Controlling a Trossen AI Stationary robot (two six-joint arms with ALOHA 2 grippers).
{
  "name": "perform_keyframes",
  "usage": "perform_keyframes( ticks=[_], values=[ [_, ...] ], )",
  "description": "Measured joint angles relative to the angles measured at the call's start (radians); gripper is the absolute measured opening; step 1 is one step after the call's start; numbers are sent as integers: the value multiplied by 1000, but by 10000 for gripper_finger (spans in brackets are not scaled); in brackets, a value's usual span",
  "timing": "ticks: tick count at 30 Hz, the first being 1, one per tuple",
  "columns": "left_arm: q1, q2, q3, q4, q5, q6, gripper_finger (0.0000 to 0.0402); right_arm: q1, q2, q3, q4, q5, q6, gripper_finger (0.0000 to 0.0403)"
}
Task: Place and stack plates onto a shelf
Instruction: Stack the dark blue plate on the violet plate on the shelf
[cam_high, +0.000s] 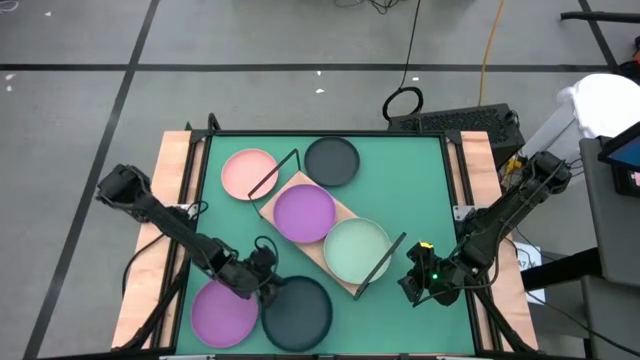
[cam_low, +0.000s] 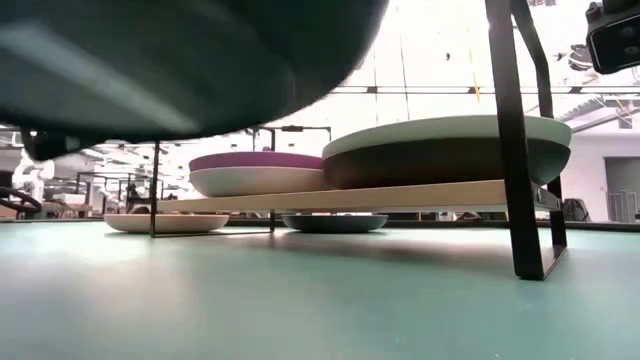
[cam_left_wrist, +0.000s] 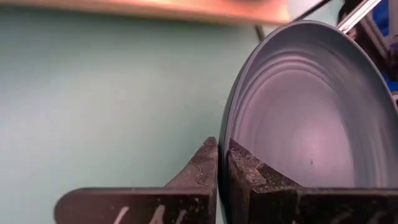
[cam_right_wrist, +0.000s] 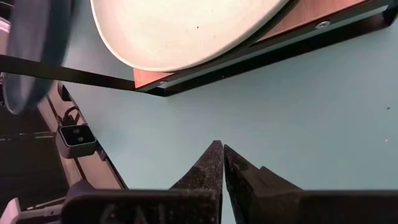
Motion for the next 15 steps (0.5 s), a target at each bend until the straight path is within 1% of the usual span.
perform_keyframes(
  ticks=[4,8,13,15],
  values=[
    [15,-90,0,-63,-25,2,10,0,0,0,1,-3,0,0],
    [45,-180,0,-145,-83,-10,10,0,-1,0,19,-17,-11,0],
    [98,-280,0,-205,-129,0,10,1,-8,0,53,-113,-58,0],
    [118,-312,0,-231,-160,0,10,5,-21,-1,52,-125,-68,0]
  ],
)
